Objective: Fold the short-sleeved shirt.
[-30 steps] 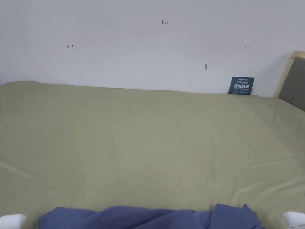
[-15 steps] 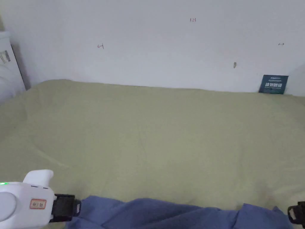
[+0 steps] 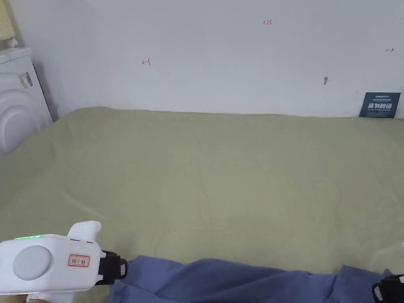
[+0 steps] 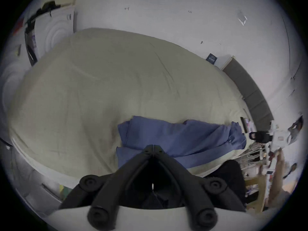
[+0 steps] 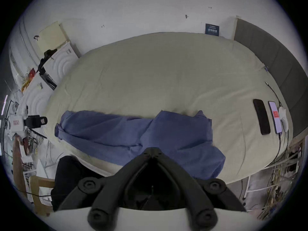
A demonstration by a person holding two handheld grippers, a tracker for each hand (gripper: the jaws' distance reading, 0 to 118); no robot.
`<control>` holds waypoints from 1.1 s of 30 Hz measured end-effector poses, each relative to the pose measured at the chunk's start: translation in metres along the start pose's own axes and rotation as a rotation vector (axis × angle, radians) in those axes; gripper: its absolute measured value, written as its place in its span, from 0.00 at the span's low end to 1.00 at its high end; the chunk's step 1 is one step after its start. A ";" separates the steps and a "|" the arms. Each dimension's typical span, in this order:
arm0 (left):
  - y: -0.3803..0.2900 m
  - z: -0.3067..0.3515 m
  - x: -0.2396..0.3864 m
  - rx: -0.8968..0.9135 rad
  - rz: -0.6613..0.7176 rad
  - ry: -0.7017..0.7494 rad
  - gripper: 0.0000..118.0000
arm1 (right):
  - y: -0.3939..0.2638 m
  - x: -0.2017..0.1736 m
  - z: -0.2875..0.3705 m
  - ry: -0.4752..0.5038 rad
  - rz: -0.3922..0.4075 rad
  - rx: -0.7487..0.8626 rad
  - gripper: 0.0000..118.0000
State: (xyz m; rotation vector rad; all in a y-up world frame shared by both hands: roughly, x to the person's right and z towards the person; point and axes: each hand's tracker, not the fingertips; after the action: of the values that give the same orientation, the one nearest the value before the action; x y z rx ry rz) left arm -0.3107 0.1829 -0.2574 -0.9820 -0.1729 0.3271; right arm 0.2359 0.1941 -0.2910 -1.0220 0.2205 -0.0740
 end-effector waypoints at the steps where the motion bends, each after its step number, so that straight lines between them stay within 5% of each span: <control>1: 0.004 -0.005 -0.011 -0.024 0.028 -0.031 0.00 | -0.002 -0.002 0.000 -0.004 0.007 -0.003 0.00; 3: 0.012 -0.015 -0.032 -0.094 0.070 -0.092 0.09 | -0.001 -0.001 0.001 -0.009 0.004 -0.005 0.00; 6: 0.008 -0.039 -0.059 -0.153 0.117 -0.205 0.92 | -0.002 0.000 0.000 -0.012 0.002 -0.006 0.00; 7: 0.003 -0.050 -0.066 -0.164 0.141 -0.227 1.00 | -0.001 0.000 0.001 -0.015 0.004 -0.010 0.00; 12: -0.027 -0.092 -0.099 -0.141 0.383 -0.353 1.00 | -0.002 0.002 -0.002 -0.022 0.009 -0.032 0.00; 15: -0.040 -0.080 -0.092 0.000 0.401 -0.449 0.97 | -0.003 0.002 -0.003 -0.019 0.005 -0.036 0.00; 17: -0.047 -0.088 -0.085 -0.065 0.473 -0.561 0.67 | -0.002 0.004 -0.006 -0.014 0.000 -0.038 0.00; 19: -0.052 -0.097 -0.071 -0.088 0.411 -0.462 0.15 | -0.002 0.004 -0.009 -0.013 -0.003 -0.037 0.00; 21: -0.056 -0.111 -0.059 -0.096 0.384 -0.306 0.15 | -0.003 0.004 -0.010 -0.005 -0.009 -0.035 0.00; 24: -0.057 -0.098 -0.057 -0.006 0.525 -0.362 0.15 | -0.005 0.005 -0.004 0.010 -0.011 -0.029 0.00; 33: -0.017 -0.034 0.074 0.065 -0.235 -0.117 0.15 | -0.003 0.017 0.025 0.003 0.025 0.037 0.00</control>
State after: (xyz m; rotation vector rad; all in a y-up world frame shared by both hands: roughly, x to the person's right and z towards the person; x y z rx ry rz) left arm -0.2278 0.1733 -0.2623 -0.8688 -0.3788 0.1738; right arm 0.2580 0.2109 -0.2786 -0.9824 0.2338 -0.0571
